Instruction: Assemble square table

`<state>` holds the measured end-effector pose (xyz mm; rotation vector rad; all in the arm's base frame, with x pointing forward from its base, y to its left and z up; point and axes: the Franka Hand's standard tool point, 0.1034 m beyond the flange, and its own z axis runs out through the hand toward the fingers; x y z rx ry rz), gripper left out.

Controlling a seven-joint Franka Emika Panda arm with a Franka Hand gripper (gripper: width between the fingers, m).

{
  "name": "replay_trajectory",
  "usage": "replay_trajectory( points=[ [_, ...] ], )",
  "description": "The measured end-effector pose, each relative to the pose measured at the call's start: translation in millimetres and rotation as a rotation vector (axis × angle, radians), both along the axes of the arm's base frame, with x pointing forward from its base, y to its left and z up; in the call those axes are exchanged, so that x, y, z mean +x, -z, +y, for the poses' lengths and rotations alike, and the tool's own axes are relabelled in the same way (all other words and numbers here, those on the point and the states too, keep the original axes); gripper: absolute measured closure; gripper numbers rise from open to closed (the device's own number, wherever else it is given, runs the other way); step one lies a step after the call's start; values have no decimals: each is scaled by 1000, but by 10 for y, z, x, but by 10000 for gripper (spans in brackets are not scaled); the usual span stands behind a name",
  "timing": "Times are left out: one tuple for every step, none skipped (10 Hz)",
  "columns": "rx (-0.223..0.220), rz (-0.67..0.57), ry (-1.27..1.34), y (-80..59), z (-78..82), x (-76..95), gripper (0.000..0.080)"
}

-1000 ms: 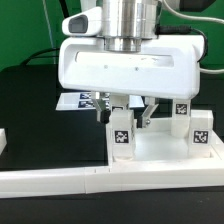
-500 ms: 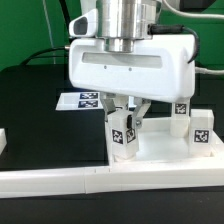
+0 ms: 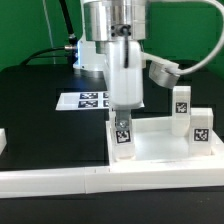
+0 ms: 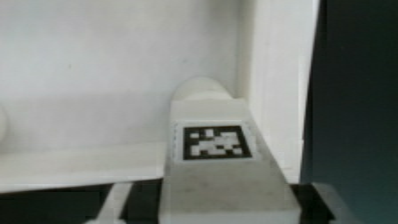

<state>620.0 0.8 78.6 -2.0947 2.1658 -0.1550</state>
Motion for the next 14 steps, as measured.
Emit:
replay_trajectory(
  points=[
    [14,-2,33,0,-27,-3,509],
    [19,-1,65,0,-22,-5,509],
    [18,-1,60,0,-16,-5,503],
    [12,-2,41,3,-24,-5,503],
    [12,-2,38,4,-20,-5,295],
    [-34,-13,-150,-7,-10,18,295],
    [-79,-36,-330,-2,-4,32,181],
    [-82,-34,-340,1,-18,29,159],
    [-94,-34,-391,-1,-28,31,159],
    [-114,-32,-477,-2,-37,33,151],
    [-138,-24,-567,-2,-31,34,151],
    [-204,4,-764,-13,33,53,150],
    [-261,27,-981,-18,98,70,150],
    [-282,34,-1116,-19,131,70,150]
  ],
)
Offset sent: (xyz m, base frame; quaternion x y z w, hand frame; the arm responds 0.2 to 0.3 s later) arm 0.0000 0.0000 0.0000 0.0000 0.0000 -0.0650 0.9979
